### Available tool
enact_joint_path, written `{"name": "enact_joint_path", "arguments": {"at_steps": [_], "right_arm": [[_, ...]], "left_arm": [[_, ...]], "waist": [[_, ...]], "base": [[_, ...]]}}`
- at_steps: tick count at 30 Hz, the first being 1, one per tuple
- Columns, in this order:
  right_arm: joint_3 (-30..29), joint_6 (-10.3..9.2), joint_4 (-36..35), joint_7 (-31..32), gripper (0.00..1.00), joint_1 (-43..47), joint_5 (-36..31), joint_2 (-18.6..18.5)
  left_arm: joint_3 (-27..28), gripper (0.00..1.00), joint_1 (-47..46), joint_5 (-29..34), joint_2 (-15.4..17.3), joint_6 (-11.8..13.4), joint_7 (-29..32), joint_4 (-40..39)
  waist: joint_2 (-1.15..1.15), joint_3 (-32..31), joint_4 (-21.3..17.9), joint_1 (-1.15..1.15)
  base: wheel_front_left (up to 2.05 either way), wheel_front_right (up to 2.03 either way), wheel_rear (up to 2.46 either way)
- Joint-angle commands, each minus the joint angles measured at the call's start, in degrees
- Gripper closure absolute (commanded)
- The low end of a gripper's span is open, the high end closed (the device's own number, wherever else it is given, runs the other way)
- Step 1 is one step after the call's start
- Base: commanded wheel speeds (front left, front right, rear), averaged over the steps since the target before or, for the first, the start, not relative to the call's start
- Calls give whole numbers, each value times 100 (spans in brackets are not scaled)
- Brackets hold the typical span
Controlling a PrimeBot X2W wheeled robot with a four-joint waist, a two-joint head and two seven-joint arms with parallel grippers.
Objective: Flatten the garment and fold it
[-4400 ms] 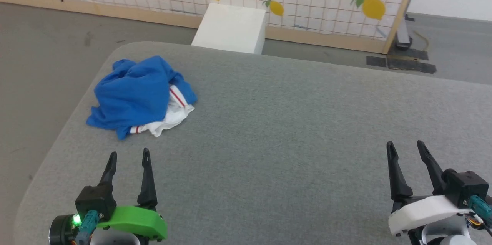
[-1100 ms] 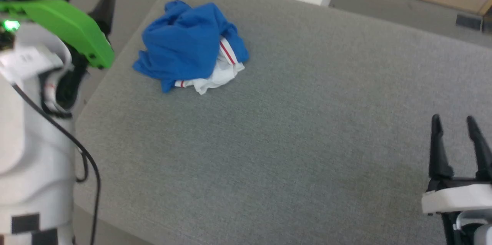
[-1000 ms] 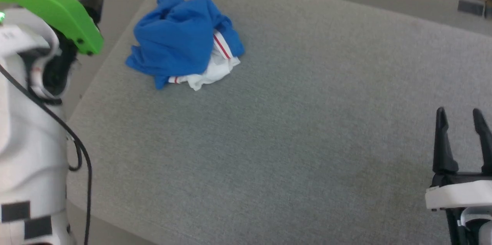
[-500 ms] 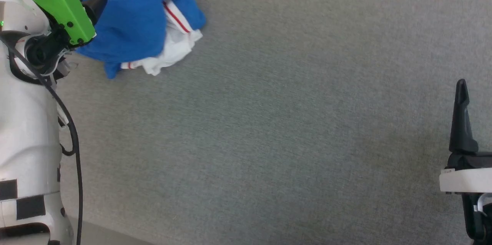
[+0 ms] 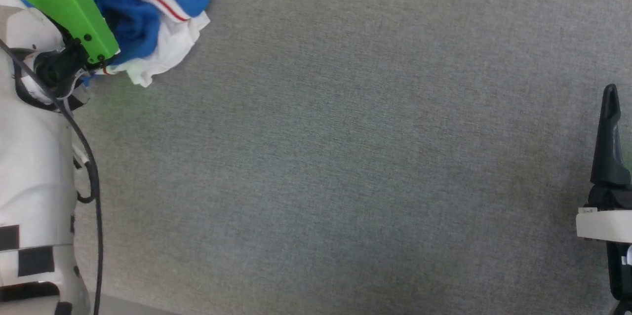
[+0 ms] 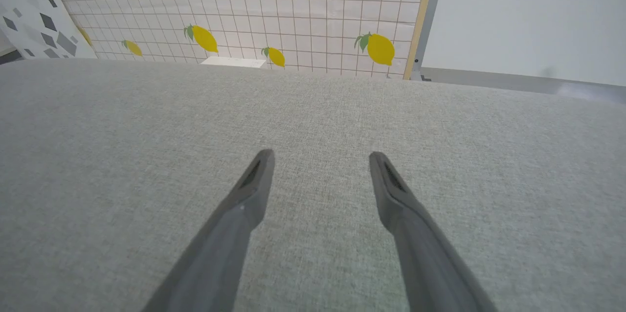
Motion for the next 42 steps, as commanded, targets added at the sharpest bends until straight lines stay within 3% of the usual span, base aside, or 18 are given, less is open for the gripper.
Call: {"name": "enact_joint_path", "arguments": {"at_steps": [1, 9, 16, 23, 30, 35, 42], "right_arm": [[6, -9, -37, 23, 0, -119, -35, 2], [22, -9, 57, 20, 0, -134, -45, 2], [158, -9, 405, -146, 0, -117, 121, 2], [264, -9, 860, -367, 0, -6, 359, 2], [327, -9, 1294, -584, 0, 209, 598, 2], [298, -9, 1479, -685, 0, 385, 737, 2], [270, -9, 1699, -848, 0, 508, 938, 2]], "left_arm": [[-31, 100, -52, 74, 36, -51, -44, 103], [32, 100, -184, -17, 135, -329, -471, 400], [8, 100, -382, -57, 318, -686, -1193, 251], [-170, 100, -616, -137, 395, -808, -1652, -43], [-519, 100, -790, -192, 434, -839, -1651, -481], [-735, 100, -849, -334, 275, -843, -1432, -885], [-1258, 100, -835, -652, -476, -758, -945, -1624]], "waist": [[0, 53, -52, 0], [0, -187, -13, 0], [0, -826, -26, 0], [0, -1594, -82, 0], [0, -2392, -253, 0], [0, -2786, -416, 0], [0, -3081, -753, 0]], "base": [[0, 0, 0], [0, 0, 0], [0, 0, 0], [0, 0, 0], [0, 0, 0], [0, 0, 0], [0, 0, 0]]}}
